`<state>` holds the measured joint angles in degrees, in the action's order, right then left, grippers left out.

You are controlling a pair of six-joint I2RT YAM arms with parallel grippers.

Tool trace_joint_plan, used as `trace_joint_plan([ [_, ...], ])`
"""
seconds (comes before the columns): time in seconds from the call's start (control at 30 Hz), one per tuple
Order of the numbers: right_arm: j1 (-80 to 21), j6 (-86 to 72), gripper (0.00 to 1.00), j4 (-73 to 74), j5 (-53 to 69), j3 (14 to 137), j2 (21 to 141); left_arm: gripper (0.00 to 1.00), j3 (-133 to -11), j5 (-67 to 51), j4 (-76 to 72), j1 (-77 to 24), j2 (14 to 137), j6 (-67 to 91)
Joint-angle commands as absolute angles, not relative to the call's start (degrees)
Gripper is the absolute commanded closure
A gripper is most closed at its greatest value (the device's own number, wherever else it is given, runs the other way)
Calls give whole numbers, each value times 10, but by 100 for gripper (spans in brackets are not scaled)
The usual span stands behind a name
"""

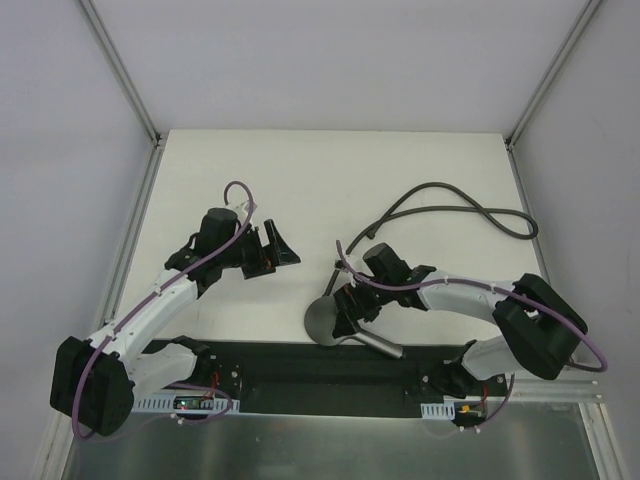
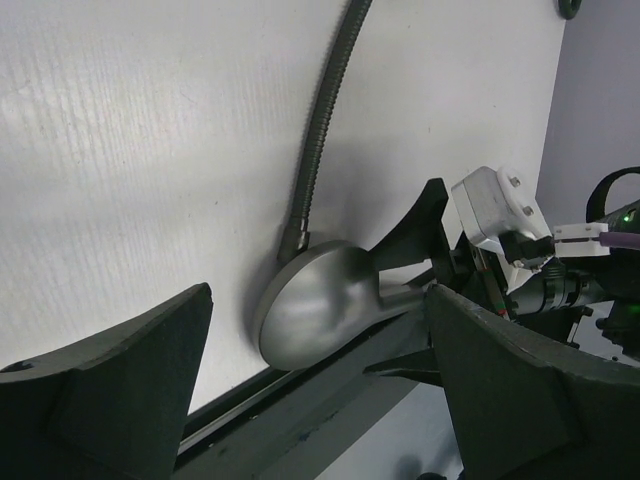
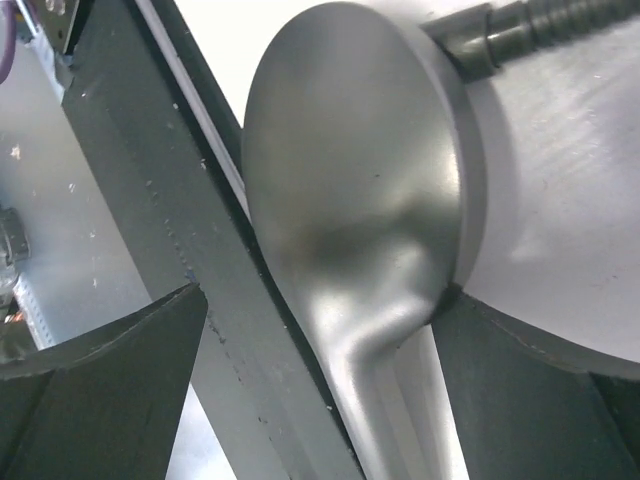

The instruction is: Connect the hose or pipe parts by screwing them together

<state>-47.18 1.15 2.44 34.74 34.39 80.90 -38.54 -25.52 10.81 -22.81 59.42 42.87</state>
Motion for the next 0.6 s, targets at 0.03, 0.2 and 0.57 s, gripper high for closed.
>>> trace_joint_plan([
  [0.03, -473, 37, 9, 31, 402, 341, 844, 15, -359, -289, 110, -227, 577, 434],
  [0.2, -472, 10, 18, -22, 417, 340, 881, 16, -338, -292, 111, -227, 575, 433],
  [0.57, -444, -75, 71, -147, 386, 324, 914, 20, -307, -288, 111, -227, 561, 446],
])
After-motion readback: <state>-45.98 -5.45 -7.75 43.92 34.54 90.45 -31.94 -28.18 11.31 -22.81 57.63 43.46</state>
